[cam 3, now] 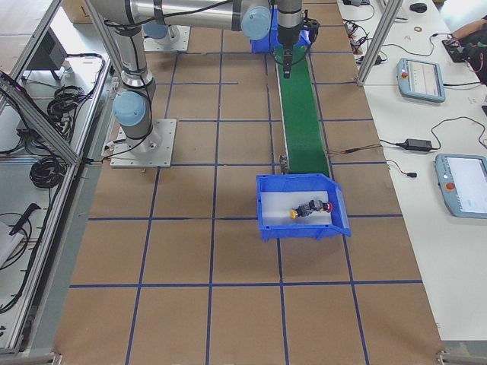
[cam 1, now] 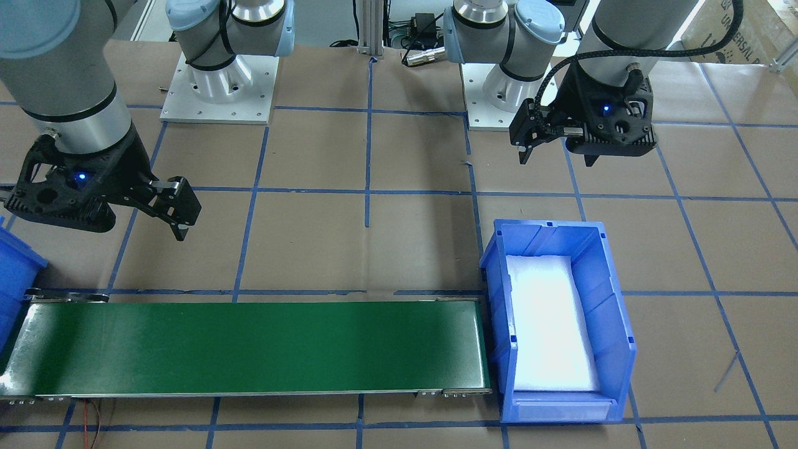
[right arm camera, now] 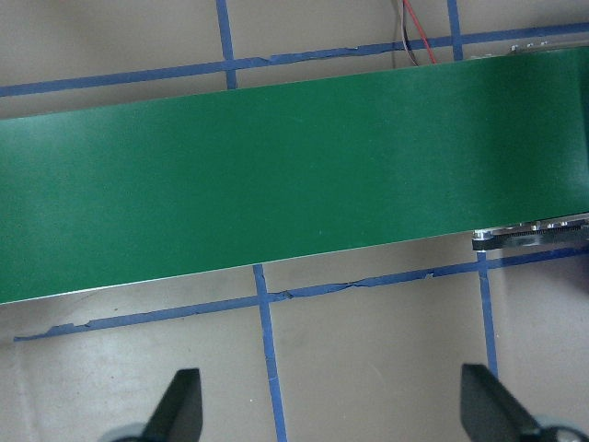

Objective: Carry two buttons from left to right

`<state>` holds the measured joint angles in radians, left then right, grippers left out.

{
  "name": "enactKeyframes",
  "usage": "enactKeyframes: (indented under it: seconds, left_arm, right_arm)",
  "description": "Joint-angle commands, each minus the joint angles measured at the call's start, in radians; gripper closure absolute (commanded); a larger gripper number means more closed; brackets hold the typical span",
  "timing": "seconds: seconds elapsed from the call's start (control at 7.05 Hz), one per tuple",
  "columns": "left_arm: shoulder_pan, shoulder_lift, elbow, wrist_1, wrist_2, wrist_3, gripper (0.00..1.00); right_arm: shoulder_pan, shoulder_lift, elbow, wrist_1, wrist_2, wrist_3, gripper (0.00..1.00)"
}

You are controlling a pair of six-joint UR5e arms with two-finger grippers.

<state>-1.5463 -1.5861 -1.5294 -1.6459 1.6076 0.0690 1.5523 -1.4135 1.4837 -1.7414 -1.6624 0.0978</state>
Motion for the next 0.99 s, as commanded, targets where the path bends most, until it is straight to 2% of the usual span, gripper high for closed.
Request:
enactKeyframes:
  seconds: [0.0,0.85]
  left_arm:
    - [0.0,0.0,0.0,0.0,0.0,0.0,0.0]
    - [-0.002,0.0,0.0,0.0,0.0,0.0,0.0]
  right_arm:
    - [-0.001,-0.009,0.006,0.002,-0.002,0.0,0.0]
    - [0.015,-0.01,0.007,0.011,0.053,0.003,0.0]
